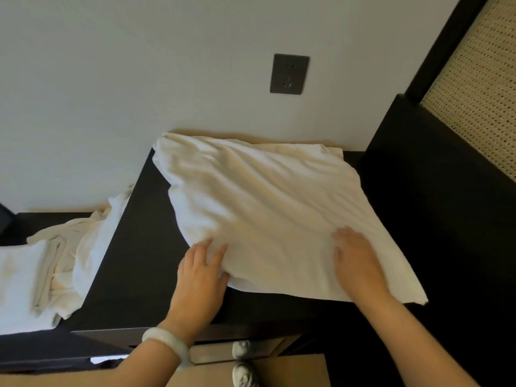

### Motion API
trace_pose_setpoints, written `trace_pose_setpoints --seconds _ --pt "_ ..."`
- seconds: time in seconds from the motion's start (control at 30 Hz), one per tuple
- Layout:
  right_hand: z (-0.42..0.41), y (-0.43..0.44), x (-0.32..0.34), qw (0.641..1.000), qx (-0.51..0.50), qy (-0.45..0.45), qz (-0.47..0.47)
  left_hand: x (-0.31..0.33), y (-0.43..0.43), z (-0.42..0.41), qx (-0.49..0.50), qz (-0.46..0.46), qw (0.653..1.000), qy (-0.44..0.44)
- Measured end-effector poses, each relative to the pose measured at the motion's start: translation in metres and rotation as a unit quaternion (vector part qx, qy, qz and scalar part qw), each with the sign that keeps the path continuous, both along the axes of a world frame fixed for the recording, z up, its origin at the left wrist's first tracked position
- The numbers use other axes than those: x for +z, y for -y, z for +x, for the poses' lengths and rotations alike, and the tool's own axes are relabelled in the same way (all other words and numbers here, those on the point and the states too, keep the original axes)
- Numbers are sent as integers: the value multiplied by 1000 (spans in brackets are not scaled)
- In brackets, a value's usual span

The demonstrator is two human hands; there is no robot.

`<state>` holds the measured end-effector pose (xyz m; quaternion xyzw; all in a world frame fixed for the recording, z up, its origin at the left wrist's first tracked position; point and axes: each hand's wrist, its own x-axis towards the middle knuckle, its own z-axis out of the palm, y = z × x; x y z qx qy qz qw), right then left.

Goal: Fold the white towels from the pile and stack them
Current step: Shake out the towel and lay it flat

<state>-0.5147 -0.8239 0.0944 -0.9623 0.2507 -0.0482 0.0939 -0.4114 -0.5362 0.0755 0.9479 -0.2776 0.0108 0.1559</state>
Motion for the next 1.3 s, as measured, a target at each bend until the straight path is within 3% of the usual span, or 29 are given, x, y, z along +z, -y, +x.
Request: trace_pose_setpoints --seconds 0.1,0.37,0.5,0.57,0.7,0.83,0.9,1.0,1.1,1.13,1.2,1.3 --pt "40 -50 -17 995 84 -14 49 -9 8 3 -27 29 999 26" --pt "29 -46 -47 992 108 -61 -5 1 14 24 13 31 999 20" --pt "23 -40 -48 990 121 -73 -14 16 9 15 14 94 995 31" --pt "21 -37 -48 989 130 -66 -11 19 -7 5 68 115 991 26" --pt "19 -31 -50 988 134 -75 -28 16 -63 11 200 29 975 -96" --pt "35 -56 -46 995 91 2 -32 14 -64 23 178 -106 959 -195" --pt "40 -68 -46 993 107 43 -10 14 -48 29 183 -191 928 -261" --pt "39 -68 -44 988 92 93 78 17 -22 44 231 -313 848 -360" --pt "37 -63 -42 975 46 140 169 27 -5 61 302 -394 762 -417" --pt "38 -63 -40 969 29 154 193 32 1 66 309 -413 751 -413" --pt "39 -64 -39 958 2 174 228 41 14 75 271 -431 787 -348" --pt "38 -62 -39 945 -20 194 262 60 37 84 72 -407 854 -314"
